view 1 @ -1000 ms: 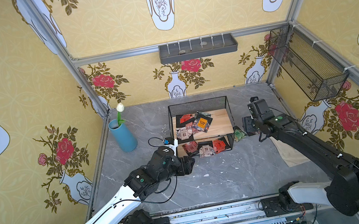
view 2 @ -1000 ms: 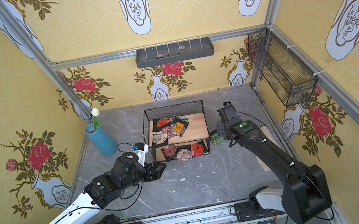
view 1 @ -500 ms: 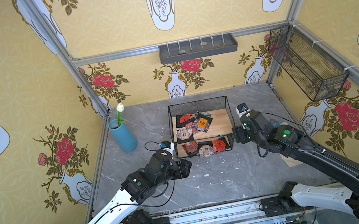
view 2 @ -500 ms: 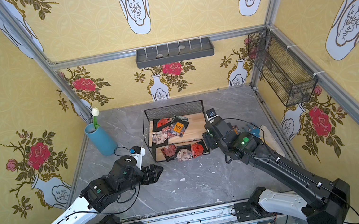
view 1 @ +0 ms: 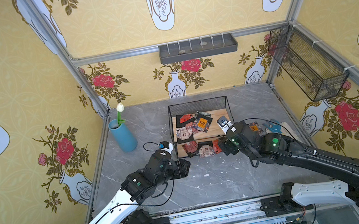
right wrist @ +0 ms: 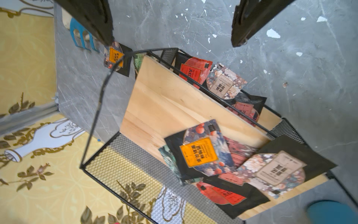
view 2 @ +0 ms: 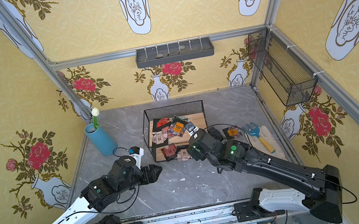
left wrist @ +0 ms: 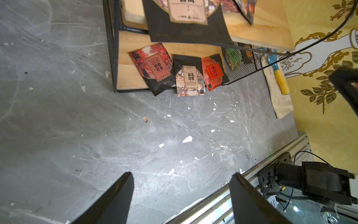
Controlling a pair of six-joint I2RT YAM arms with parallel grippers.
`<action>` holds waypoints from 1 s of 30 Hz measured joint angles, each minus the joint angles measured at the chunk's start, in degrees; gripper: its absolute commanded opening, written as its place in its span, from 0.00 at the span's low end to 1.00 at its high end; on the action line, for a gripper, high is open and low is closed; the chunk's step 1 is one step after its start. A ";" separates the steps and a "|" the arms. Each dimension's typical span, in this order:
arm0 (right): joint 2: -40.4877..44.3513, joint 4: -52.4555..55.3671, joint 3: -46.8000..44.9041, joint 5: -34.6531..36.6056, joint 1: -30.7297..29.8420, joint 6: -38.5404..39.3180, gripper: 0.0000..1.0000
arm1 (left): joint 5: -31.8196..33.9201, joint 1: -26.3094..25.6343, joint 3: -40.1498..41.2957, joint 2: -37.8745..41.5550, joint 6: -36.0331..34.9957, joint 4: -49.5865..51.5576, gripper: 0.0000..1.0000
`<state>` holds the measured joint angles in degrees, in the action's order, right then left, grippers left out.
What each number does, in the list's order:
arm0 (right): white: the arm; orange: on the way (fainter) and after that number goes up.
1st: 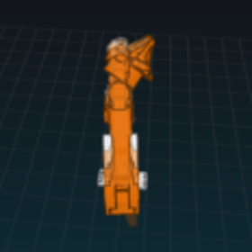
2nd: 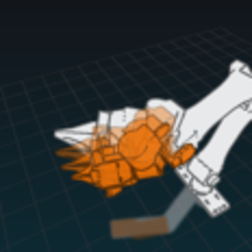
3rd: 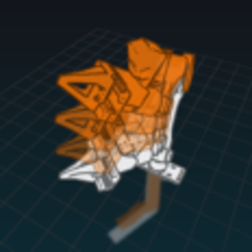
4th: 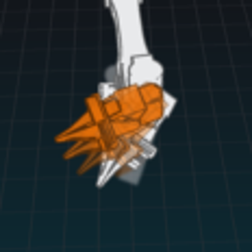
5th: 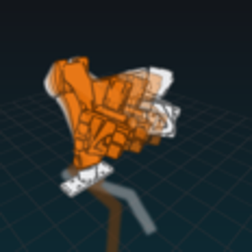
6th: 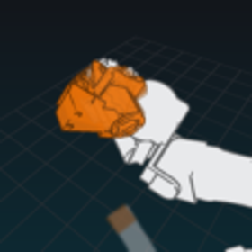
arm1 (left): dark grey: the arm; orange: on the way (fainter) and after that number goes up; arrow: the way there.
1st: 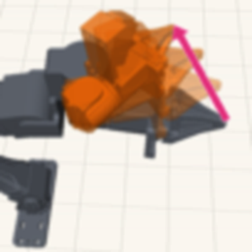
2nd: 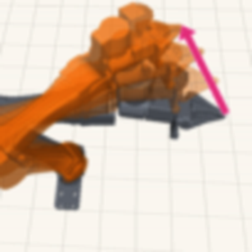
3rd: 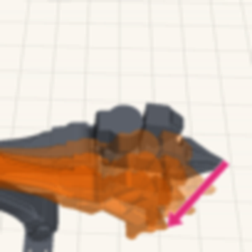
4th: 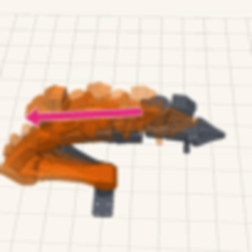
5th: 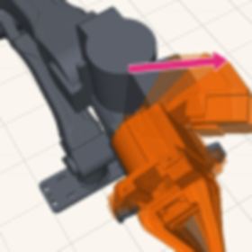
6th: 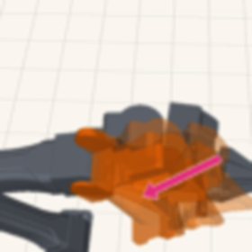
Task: Remove the tea bags from the shelf
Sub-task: Pick up the tea bag from the shelf.
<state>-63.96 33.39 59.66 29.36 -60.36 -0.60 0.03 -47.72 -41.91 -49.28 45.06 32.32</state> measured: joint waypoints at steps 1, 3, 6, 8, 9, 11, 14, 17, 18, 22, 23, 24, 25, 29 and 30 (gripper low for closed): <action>-0.26 -0.90 -0.15 -1.14 -0.07 1.07 0.98 | -0.02 0.09 0.07 0.13 0.00 -0.02 0.87; -1.05 -2.71 -0.50 -3.56 -0.13 3.72 0.97 | -0.02 0.42 0.39 0.50 0.00 -0.09 0.87; -2.08 -6.14 -1.92 -7.26 -0.26 7.48 0.98 | -0.02 1.03 1.31 1.42 0.04 -0.07 0.87; -2.36 -8.57 -3.39 -9.53 -0.39 10.03 0.98 | -0.02 1.62 1.97 2.19 0.48 0.02 0.87; -2.49 -9.92 -4.07 -10.45 -0.42 11.39 0.98 | -0.02 2.05 2.34 2.69 0.48 0.07 0.87; -3.06 -13.46 -5.68 -12.57 -0.61 14.51 0.98 | 0.00 3.02 3.19 3.96 1.05 0.35 0.87; -4.31 -17.70 -7.21 -15.26 -0.74 18.69 0.99 | -0.04 4.39 4.48 5.81 1.68 1.31 0.87; -6.01 -22.47 -8.35 -17.53 -0.74 22.86 0.99 | -0.11 6.01 5.86 7.54 2.47 1.95 0.87; -6.86 -24.02 -8.52 -18.34 -0.72 24.22 0.98 | -0.17 6.67 6.29 8.09 3.02 2.21 0.87; -10.47 -28.87 -8.52 -20.31 -0.55 29.07 0.98 | -0.92 8.59 7.54 9.75 3.48 2.73 0.87; -11.39 -30.16 -8.52 -20.94 -0.48 30.25 0.99 | -1.14 8.90 7.72 10.03 3.52 2.82 0.87; -12.07 -31.12 -8.52 -21.55 -0.46 31.15 0.99 | -1.18 9.14 7.85 10.23 3.58 2.86 0.88; -12.87 -32.26 -8.50 -21.53 -0.33 32.13 0.99 | -1.49 9.25 7.96 10.45 3.58 2.86 0.87; -15.15 -35.98 -8.35 -23.37 0.00 35.63 1.00 | -1.62 9.66 8.02 10.80 3.61 2.97 0.87; -15.85 -36.65 -7.98 -23.87 0.11 36.70 1.00 | -1.66 9.79 8.02 10.80 3.61 3.04 0.87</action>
<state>-79.81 -3.27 51.68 5.50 -60.25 36.10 -1.63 -37.93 -33.89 -38.48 48.66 35.35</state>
